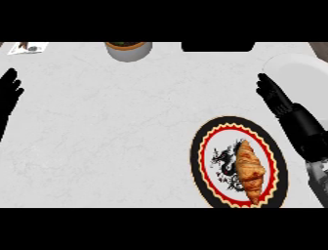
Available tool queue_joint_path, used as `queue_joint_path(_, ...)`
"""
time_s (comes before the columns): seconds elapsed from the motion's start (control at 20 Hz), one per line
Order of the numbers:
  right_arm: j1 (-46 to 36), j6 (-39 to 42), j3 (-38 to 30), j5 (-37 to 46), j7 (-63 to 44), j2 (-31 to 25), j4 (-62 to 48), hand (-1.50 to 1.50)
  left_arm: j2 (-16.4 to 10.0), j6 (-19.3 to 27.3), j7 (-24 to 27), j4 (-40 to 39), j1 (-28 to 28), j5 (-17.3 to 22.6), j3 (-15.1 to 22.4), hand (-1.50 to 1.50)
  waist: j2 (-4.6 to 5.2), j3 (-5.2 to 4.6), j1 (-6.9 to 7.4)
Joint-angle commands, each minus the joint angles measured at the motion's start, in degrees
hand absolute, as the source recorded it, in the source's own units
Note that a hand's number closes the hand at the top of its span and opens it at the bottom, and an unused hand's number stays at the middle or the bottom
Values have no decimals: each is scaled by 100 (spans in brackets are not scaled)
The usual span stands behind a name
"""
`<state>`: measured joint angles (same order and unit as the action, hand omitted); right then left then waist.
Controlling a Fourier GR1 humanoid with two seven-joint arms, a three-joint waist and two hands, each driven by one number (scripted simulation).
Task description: Pick the croissant from the plate and place it in the plate
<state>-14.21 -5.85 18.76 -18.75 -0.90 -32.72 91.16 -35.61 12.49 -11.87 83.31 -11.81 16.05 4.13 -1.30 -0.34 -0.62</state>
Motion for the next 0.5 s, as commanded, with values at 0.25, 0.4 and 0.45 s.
queue_joint_path(0.25, -1388, -131, -843, 745, -883, -1226, 423, 150, 1565, 145, 39, -431, 945, 161, 871, 0, 132, -2, 75)
queue_joint_path(0.4, -791, -1185, -937, 2400, -918, -1994, 18, 150, 1526, -95, -64, -233, 1010, 447, 801, 0, 70, 8, -142)
queue_joint_path(0.45, -683, -1469, -989, 2462, -952, -1822, 116, -150, 1786, 11, 128, -44, 1221, 362, 1000, 0, 65, 22, -63)
